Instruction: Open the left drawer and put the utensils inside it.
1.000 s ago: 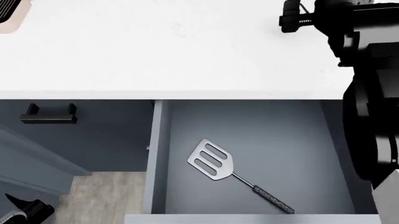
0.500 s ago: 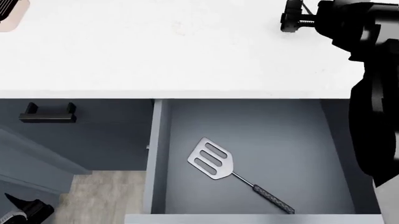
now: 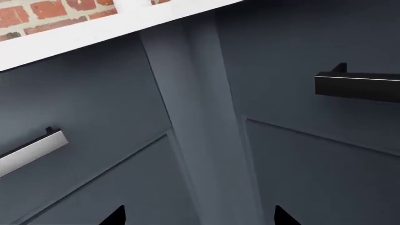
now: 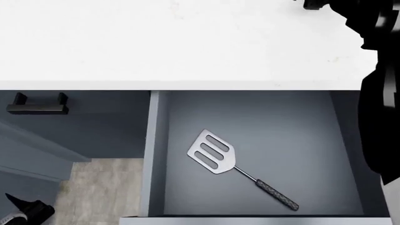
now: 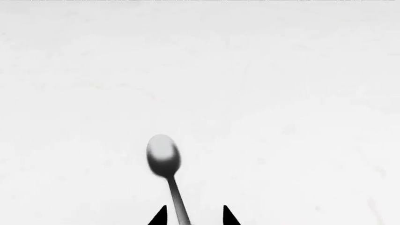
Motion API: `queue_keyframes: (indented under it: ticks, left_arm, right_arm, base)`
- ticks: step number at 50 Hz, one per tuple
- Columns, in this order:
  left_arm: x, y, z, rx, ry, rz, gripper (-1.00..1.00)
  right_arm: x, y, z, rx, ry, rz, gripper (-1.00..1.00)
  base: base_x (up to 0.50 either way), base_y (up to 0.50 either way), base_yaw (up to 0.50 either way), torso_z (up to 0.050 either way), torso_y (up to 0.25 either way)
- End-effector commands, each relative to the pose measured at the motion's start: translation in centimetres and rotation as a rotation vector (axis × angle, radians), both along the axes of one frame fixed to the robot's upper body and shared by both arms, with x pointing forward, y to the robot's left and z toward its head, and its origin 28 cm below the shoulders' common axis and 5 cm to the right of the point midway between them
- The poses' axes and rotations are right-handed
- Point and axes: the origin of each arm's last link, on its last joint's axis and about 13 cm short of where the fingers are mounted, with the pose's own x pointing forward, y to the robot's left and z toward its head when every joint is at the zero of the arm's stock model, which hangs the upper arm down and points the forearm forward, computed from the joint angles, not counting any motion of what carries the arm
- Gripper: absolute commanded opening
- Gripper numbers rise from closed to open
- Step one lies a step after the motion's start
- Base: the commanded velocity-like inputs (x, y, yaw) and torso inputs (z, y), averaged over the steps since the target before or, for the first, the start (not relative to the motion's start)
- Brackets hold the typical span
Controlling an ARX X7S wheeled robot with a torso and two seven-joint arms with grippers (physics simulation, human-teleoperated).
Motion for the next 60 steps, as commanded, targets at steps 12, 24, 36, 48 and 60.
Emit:
queue_keyframes:
  ticks: [12, 24, 36, 48, 60]
  left_arm:
    - [-0.1, 0.0, 0.0, 0.0, -0.013, 0.0, 1.0]
    - [-0.1, 0.1, -0.1, -0.015, -0.015, 0.0, 1.0]
    - [-0.2, 0.1, -0.1, -0.013, -0.015, 0.005, 1.0]
    - [-0.1, 0.0, 0.1, -0.012, -0.016, 0.003, 1.0]
    - [-0.2, 0.1, 0.1, -0.014, -0.019, 0.005, 1.0]
  right_arm:
    - [0.6, 0.4, -4.4, 0.011, 0.181, 0.043, -1.0]
    - [0.6, 0.3, -4.6, 0.009, 0.186, 0.046, -1.0]
    - [0.6, 0.2, -3.4, 0.032, 0.13, 0.064, -1.0]
    - [0.6, 0.0, -3.3, 0.034, 0.121, 0.07, -1.0]
    - [0.3, -0.3, -1.6, 0.032, 0.054, 0.065, -1.0]
  base:
    - [0.0, 0.0, 0.0, 0.0, -0.005]
    - [0.0, 0.0, 0.0, 0.0, -0.004]
    - [0.0, 0.0, 0.0, 0.0, -0.004]
    - [0.0, 0.0, 0.0, 0.0, -0.004]
    - [0.0, 0.0, 0.0, 0.0, -0.003]
